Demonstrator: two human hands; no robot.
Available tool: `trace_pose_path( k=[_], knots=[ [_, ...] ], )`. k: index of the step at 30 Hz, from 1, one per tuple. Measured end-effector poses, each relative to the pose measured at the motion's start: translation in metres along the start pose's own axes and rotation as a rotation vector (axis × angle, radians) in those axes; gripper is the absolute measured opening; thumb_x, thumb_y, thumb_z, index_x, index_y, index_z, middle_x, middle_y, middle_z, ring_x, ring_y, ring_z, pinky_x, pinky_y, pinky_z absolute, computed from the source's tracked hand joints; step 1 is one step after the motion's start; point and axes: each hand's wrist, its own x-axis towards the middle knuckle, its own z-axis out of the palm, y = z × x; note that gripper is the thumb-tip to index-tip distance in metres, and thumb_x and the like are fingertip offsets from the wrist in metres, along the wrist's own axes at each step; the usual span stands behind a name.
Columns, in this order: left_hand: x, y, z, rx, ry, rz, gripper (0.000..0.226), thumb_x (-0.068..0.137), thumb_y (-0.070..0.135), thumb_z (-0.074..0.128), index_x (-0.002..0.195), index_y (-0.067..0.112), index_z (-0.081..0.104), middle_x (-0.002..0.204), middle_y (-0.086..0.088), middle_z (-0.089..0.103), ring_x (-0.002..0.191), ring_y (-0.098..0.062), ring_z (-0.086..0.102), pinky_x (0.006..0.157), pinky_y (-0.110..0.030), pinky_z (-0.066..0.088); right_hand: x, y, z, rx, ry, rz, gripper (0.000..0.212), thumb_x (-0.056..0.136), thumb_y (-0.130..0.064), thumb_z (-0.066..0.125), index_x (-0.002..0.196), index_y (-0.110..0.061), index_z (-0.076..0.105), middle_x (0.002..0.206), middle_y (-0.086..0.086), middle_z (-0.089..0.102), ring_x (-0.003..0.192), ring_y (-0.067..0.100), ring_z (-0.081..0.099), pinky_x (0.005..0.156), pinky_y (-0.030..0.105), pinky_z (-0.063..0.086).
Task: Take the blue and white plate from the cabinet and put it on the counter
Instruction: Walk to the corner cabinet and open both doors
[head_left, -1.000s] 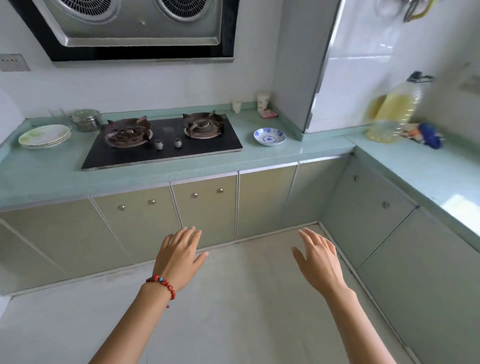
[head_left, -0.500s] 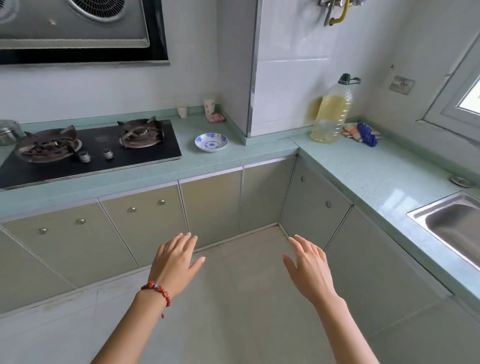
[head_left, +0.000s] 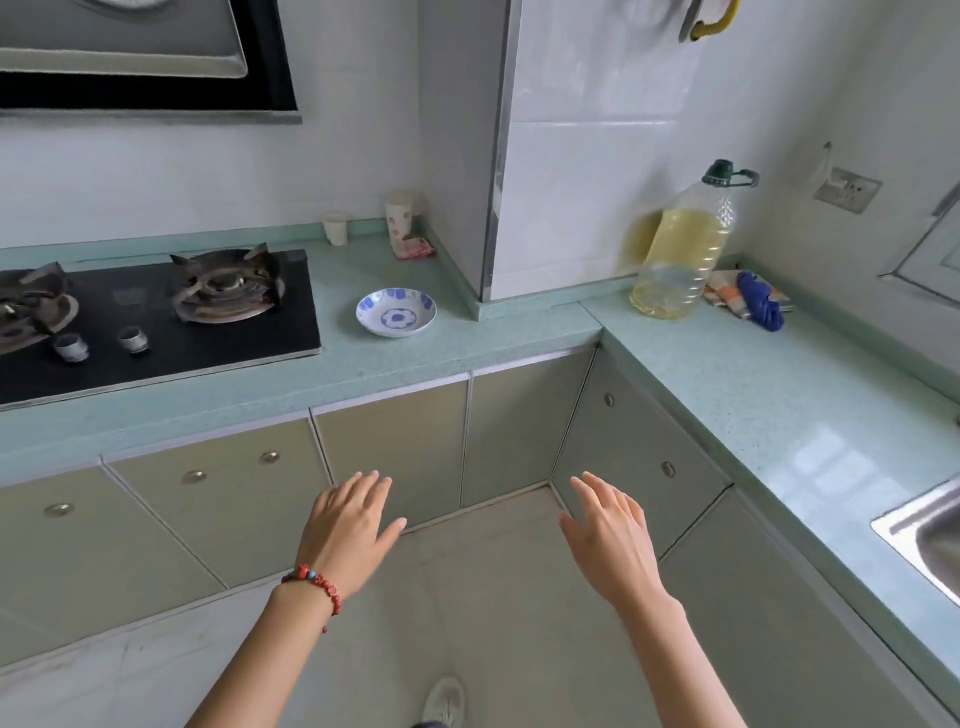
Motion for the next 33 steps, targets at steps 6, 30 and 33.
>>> trace_pose_path(
  k=[6, 30, 33],
  knots=[
    [0.098, -0.007, 0.016, 0.002, -0.024, -0.013, 0.054, 0.089, 0.043, 0.045, 0.133, 0.013, 0.038, 0.143, -0.007, 0.042, 0.134, -0.022, 0.034, 0.107, -0.038, 0.029, 0.101, -0.004, 0.008, 0.027, -0.038, 0.005, 0.049, 0.094, -0.038, 0.040, 0.139, -0.018, 0.033, 0.150, 0.002, 0.033, 0.137, 0.019, 0.027, 0.112, 0.029, 0.014],
    [0.274, 0.069, 0.144, -0.442, 0.031, -0.573, 0.046, 0.088, 0.031, 0.052, 0.126, 0.005, 0.048, 0.131, -0.016, 0.054, 0.122, -0.029, 0.048, 0.102, -0.039, 0.037, 0.347, 0.057, 0.100, 0.421, -0.415, -0.088, 0.043, 0.093, -0.025, 0.047, 0.134, -0.012, 0.040, 0.142, 0.005, 0.043, 0.132, 0.021, 0.036, 0.109, 0.031, 0.027],
    [0.303, 0.074, 0.172, -0.771, 0.132, -0.803, 0.040, 0.088, 0.020, 0.056, 0.125, 0.009, 0.049, 0.133, -0.011, 0.053, 0.124, -0.022, 0.046, 0.103, -0.028, 0.032, 0.367, 0.051, 0.127, 0.715, -0.473, 0.143, 0.038, 0.092, -0.027, 0.051, 0.128, -0.016, 0.048, 0.128, -0.002, 0.054, 0.126, 0.016, 0.045, 0.103, 0.025, 0.033]
  ],
)
